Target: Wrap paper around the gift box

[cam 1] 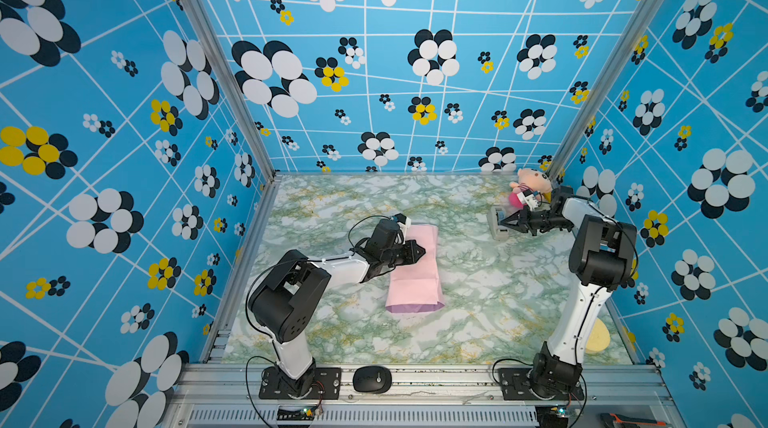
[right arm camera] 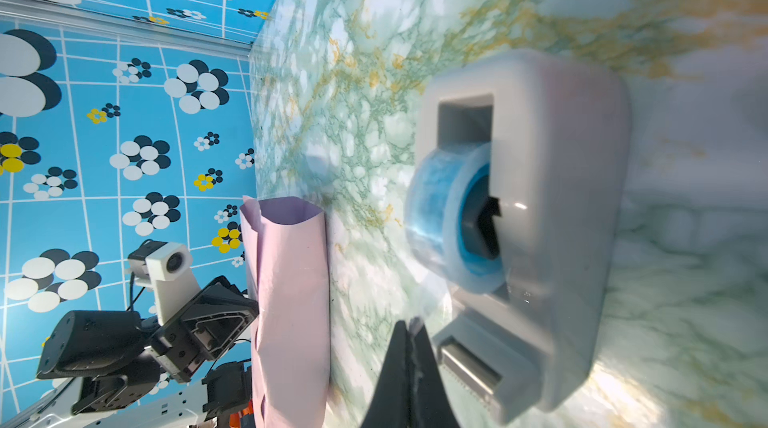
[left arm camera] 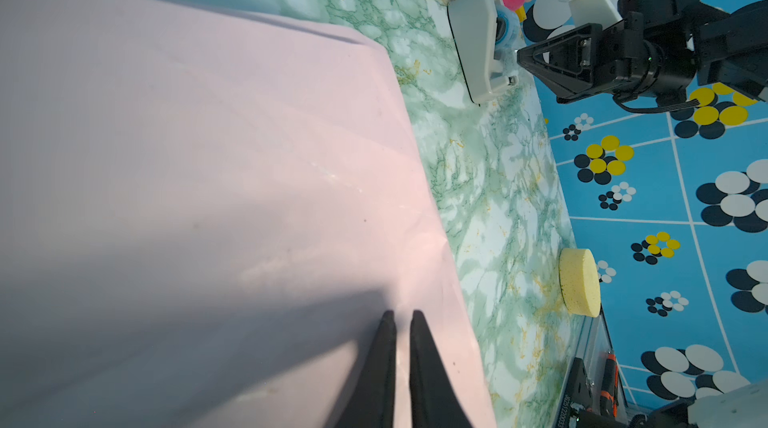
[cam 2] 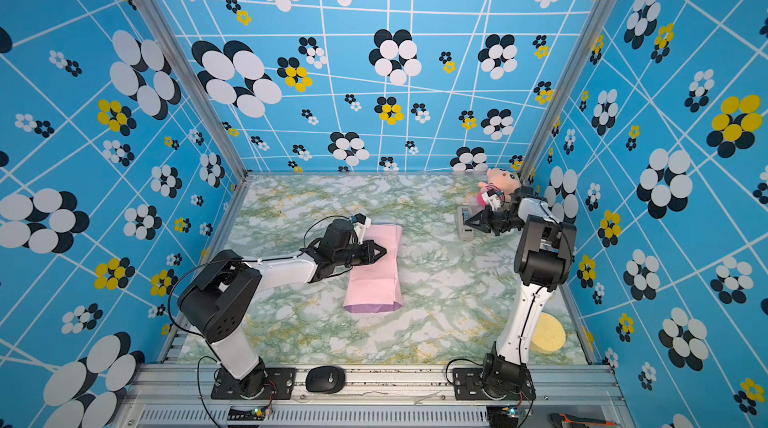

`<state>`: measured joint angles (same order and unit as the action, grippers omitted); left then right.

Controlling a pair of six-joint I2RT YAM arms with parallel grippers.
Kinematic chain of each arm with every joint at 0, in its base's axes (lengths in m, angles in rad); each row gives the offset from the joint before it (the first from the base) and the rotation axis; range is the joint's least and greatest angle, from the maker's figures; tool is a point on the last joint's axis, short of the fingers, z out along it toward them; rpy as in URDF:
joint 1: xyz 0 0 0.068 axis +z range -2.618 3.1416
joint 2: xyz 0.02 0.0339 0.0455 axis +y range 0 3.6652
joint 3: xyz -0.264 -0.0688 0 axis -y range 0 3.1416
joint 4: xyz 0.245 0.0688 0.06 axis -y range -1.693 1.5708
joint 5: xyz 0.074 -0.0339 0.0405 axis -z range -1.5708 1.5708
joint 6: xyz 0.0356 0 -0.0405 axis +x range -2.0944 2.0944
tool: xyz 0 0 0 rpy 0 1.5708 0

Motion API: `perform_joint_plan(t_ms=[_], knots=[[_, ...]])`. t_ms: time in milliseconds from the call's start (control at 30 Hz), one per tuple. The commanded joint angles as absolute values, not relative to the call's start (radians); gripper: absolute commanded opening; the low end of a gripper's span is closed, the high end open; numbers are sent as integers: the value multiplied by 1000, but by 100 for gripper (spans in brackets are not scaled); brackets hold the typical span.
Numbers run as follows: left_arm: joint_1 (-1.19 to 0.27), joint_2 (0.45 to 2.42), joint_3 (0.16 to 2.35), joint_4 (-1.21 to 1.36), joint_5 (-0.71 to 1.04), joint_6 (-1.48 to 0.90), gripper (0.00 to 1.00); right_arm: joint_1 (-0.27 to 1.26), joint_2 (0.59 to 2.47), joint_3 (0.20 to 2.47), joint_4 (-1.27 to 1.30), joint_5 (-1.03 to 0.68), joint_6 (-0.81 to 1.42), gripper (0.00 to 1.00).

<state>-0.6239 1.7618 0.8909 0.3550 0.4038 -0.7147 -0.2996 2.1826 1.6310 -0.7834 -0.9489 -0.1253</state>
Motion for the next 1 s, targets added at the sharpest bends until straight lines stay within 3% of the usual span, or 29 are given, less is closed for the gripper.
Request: perform_joint_plan(t_ms=[0, 567, 967], knots=[[-623, 1817, 841, 184, 324, -703, 13, -296, 2117, 1613, -844, -984, -88, 0], [-621, 1817, 835, 192, 325, -700, 13, -296, 1936, 1349, -744, -841, 45, 0], [-620, 1813, 828, 198, 325, -701, 13, -301, 1935, 1292, -671, -790, 112, 0]])
